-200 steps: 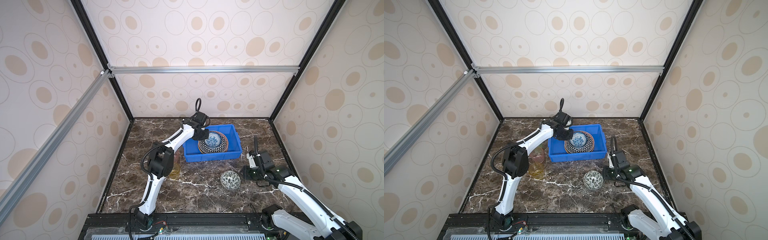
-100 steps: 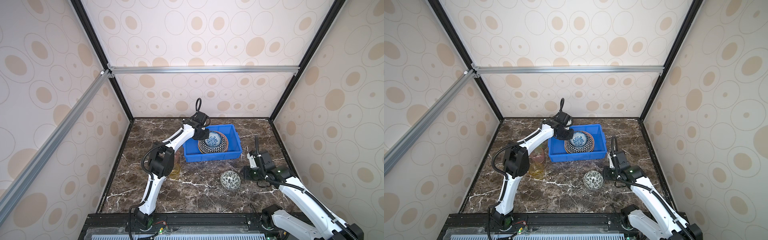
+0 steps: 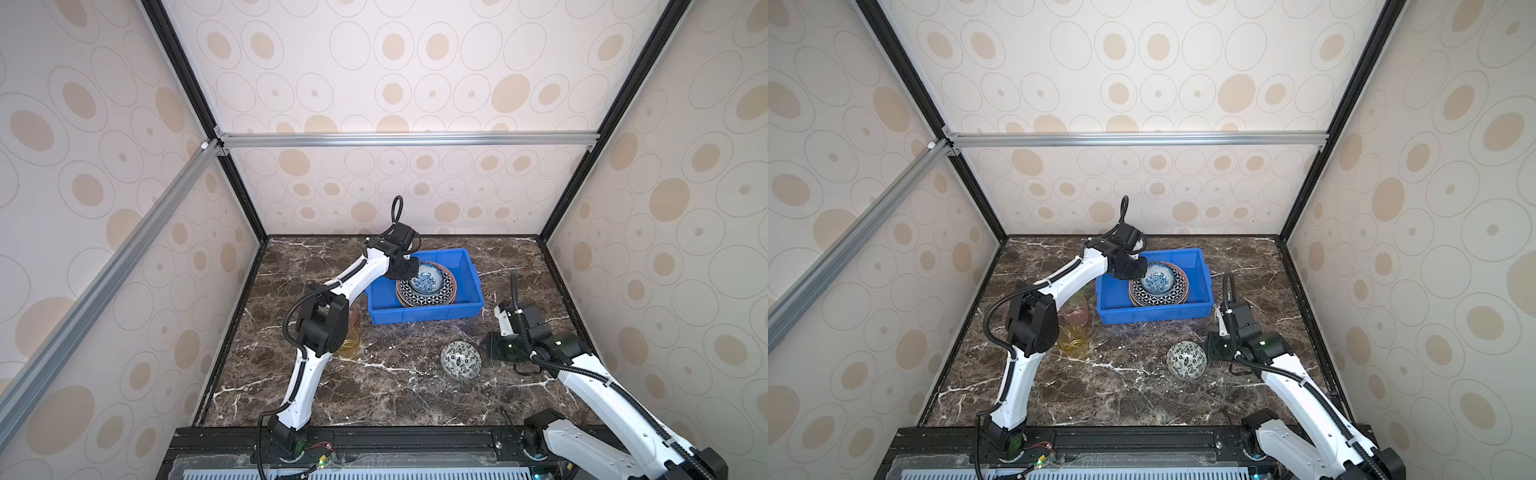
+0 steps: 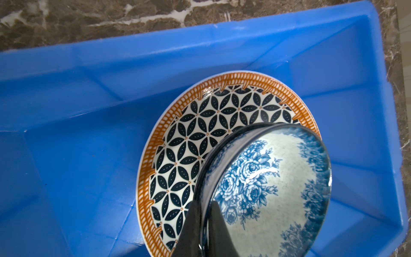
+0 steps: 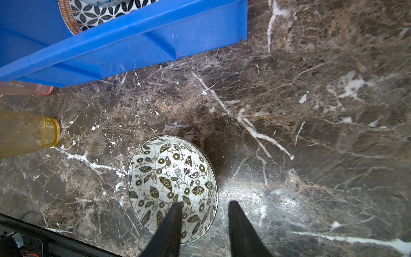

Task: Place the mixed dishes into the plastic bin
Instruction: 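Lower the floral bowl onto the bowl on the plates with the left gripper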

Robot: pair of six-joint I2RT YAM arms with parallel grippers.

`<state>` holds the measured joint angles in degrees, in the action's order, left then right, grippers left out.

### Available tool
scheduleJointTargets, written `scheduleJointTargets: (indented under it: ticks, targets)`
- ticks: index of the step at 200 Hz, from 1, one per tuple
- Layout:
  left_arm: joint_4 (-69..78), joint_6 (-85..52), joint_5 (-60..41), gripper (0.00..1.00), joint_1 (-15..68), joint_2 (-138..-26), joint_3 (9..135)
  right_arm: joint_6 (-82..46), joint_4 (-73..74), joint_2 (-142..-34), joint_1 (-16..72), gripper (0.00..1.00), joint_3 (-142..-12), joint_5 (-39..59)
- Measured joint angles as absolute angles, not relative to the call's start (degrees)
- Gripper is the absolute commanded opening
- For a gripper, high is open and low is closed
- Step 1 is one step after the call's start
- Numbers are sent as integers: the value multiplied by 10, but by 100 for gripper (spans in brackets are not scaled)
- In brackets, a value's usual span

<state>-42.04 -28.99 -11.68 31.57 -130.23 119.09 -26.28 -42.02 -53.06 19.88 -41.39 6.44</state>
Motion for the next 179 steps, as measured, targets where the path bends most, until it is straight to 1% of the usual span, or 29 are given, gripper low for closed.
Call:
scheduleJointTargets:
  ticks: [28, 71, 82, 104, 123, 179]
  targets:
    - [-419, -291, -117, 14, 316, -1302, 1193, -263, -420, -529, 199, 38, -414, 65]
    - [-419, -291, -116, 15, 316, -1302, 1193, -263, -421, -529, 199, 38, -414, 65]
    - [-419, -291, -116, 13, 316, -1302, 1193, -263, -421, -529, 199, 38, -414, 65]
    - [-419, -292, -113, 5, 316, -1302, 1193, -263, -422, -529, 199, 38, -414, 65]
    - [-420, -293, -111, 2, 316, -1302, 1193, -263, -423, -529, 199, 38, -414, 66]
    - [-420, -294, -112, 1, 316, -1302, 1193, -263, -424, -519, 199, 38, -414, 66]
